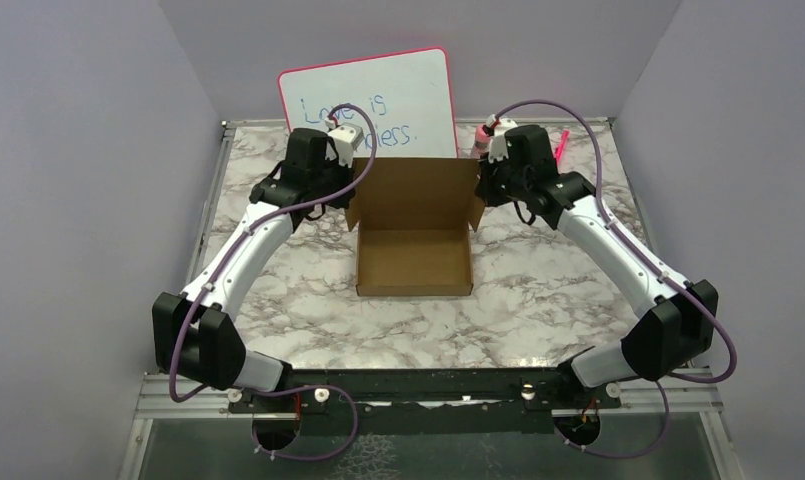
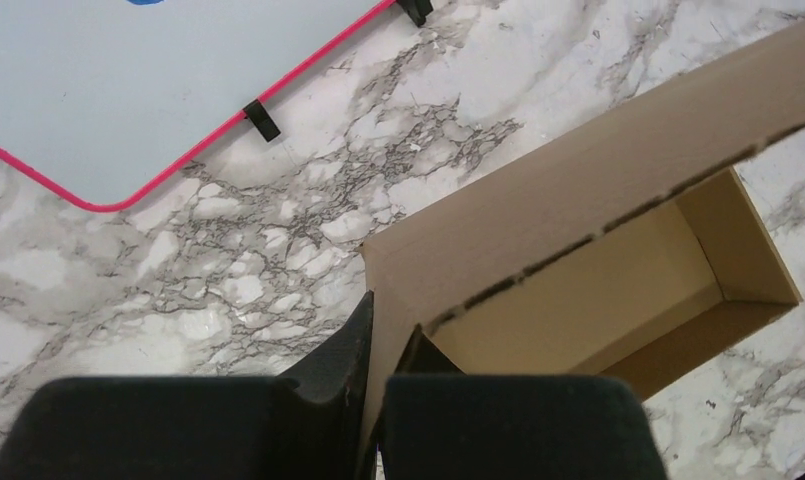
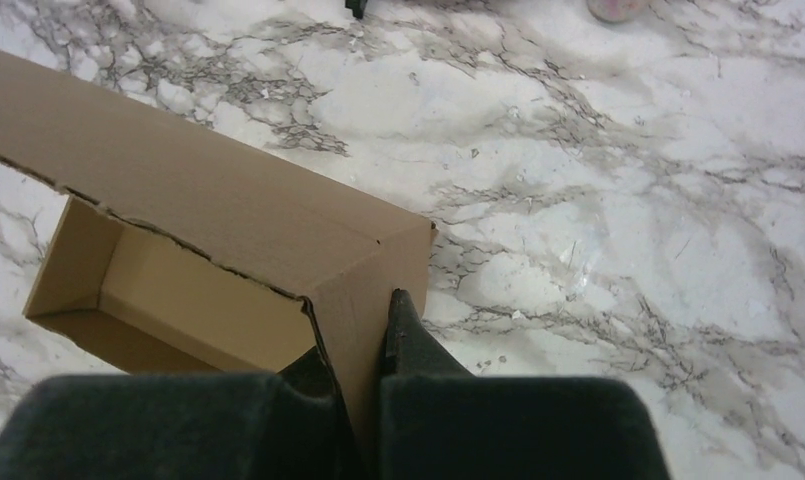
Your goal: Fold the paper box
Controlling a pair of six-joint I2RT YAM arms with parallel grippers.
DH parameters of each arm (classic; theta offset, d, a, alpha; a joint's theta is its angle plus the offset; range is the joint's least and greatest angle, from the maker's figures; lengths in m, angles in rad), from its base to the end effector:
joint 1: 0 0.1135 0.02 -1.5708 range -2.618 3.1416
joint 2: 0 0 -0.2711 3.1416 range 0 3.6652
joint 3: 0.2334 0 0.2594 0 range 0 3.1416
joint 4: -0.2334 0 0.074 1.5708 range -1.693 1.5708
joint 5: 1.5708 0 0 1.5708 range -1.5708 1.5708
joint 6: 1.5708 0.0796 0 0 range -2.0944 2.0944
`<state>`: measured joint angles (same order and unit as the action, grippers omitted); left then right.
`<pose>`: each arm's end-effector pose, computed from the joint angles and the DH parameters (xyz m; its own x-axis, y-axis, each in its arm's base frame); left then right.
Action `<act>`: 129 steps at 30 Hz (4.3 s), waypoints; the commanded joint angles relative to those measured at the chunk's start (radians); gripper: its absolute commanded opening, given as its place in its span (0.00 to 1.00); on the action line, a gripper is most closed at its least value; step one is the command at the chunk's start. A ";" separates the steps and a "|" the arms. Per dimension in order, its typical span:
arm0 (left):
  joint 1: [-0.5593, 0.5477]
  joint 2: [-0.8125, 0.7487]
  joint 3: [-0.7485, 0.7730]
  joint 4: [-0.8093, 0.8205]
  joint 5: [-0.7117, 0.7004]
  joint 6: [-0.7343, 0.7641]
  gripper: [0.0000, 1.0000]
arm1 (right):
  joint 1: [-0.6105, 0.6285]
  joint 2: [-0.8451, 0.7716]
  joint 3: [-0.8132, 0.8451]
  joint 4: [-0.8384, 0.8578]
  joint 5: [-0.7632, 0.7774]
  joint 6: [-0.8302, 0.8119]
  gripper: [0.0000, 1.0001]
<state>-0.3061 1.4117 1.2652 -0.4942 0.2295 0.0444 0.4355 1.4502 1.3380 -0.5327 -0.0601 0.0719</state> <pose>0.3349 -0.1248 0.3131 -0.5487 0.2187 -0.8069 0.4922 0.8647 -0.1003 0.3312 0.1594 0.3217 -0.5770 -0.1894 -0.7945 -0.4243 0.9007 0.0934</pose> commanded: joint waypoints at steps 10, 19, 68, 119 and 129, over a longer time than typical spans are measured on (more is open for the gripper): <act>-0.102 -0.018 0.007 0.027 -0.283 -0.295 0.01 | 0.128 -0.016 0.058 -0.140 0.370 0.390 0.01; -0.134 0.008 0.034 0.038 -0.333 -0.333 0.07 | 0.203 0.007 0.061 -0.153 0.550 0.503 0.01; -0.159 0.010 -0.124 0.376 -0.311 -0.584 0.26 | 0.217 0.059 -0.017 0.163 0.625 0.575 0.14; -0.182 -0.362 -0.498 0.475 -0.360 -0.642 0.56 | 0.217 -0.168 -0.273 0.253 0.469 0.478 0.62; -0.181 -0.588 -0.574 0.391 -0.364 -0.540 0.87 | 0.217 -0.329 -0.302 0.216 0.437 0.286 0.92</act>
<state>-0.4858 0.8948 0.6914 -0.0532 -0.1356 -0.5701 0.6472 1.2022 1.0565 -0.3157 0.4072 0.4690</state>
